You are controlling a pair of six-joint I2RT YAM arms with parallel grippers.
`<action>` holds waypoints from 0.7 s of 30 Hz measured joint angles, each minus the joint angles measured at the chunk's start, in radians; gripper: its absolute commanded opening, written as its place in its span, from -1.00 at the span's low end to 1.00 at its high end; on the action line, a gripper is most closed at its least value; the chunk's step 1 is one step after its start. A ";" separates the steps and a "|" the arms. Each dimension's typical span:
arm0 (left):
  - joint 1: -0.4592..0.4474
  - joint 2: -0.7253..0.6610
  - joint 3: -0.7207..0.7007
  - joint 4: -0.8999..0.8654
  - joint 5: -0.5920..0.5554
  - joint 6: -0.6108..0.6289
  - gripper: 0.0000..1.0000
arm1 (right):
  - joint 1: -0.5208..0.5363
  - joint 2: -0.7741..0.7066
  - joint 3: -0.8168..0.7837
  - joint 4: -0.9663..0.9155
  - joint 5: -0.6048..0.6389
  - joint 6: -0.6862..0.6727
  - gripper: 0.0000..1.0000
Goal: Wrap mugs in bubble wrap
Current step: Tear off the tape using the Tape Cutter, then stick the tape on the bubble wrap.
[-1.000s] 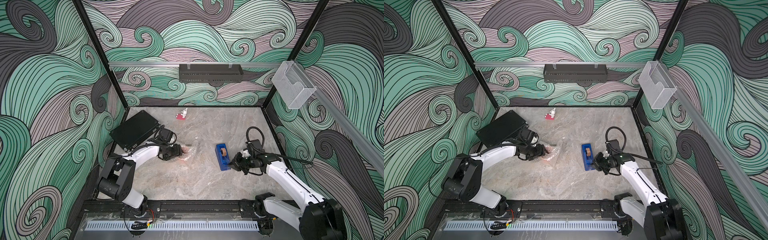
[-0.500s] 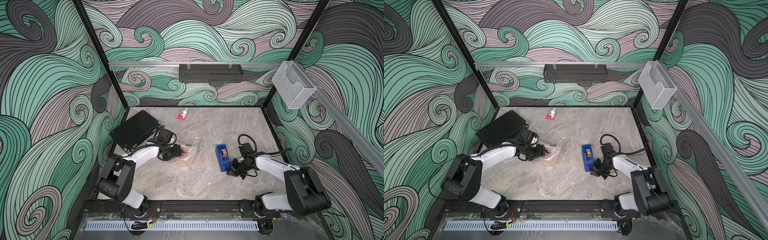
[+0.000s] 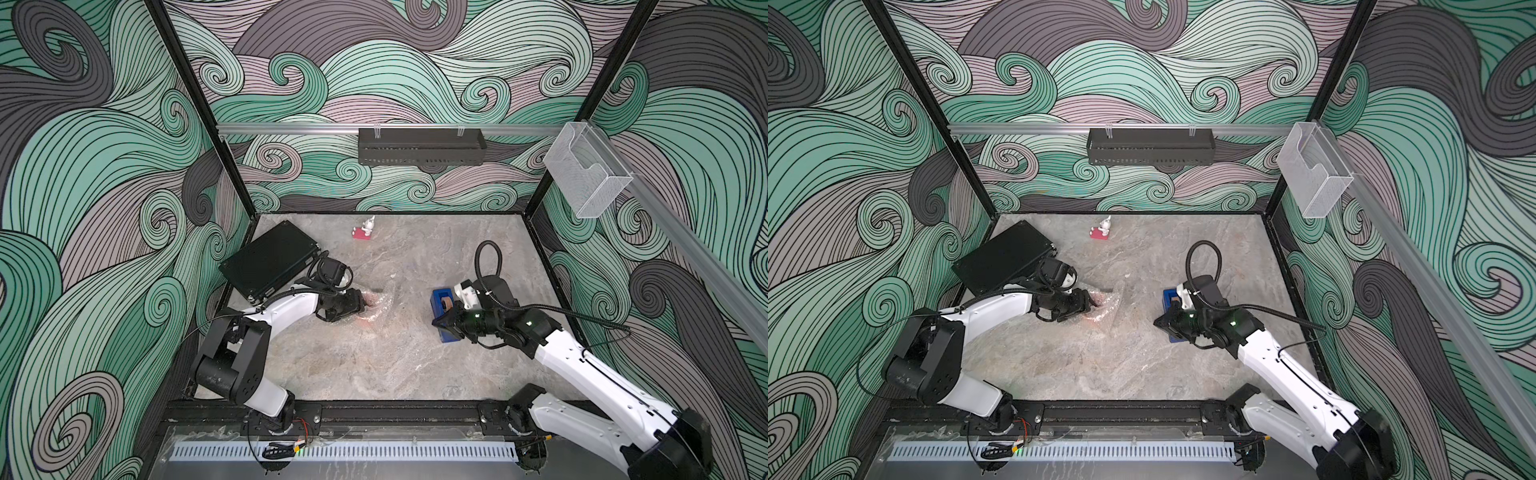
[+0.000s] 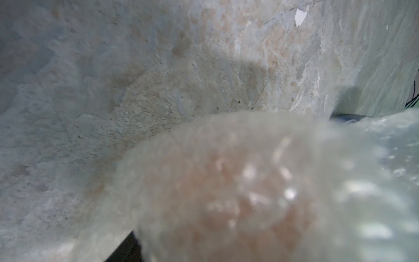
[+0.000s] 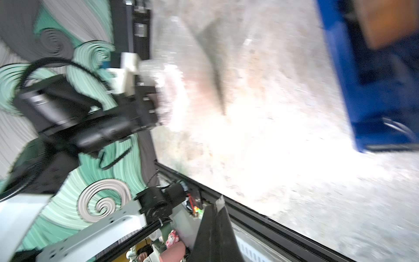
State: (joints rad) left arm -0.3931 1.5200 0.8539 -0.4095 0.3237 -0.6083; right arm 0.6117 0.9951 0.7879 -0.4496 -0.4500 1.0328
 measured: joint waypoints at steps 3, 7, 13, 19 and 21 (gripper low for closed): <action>0.000 0.000 0.000 0.000 0.000 -0.004 0.37 | 0.052 0.092 0.042 0.182 0.008 0.057 -1.00; 0.000 -0.010 0.000 -0.007 0.000 -0.006 0.37 | 0.107 0.298 0.110 0.339 0.029 0.110 -1.00; 0.000 -0.026 -0.006 -0.014 0.003 -0.010 0.37 | 0.185 0.528 0.216 0.489 0.066 0.179 -1.00; 0.000 -0.041 -0.024 -0.011 0.007 -0.013 0.37 | 0.224 0.677 0.284 0.578 0.078 0.238 -1.00; 0.000 -0.047 -0.027 -0.010 0.008 -0.013 0.37 | 0.227 0.705 0.286 0.598 0.084 0.258 -1.00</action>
State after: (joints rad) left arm -0.3935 1.4731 0.8268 -0.4191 0.3313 -0.6216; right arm 0.8387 1.6997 1.0740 0.1482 -0.3664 1.2911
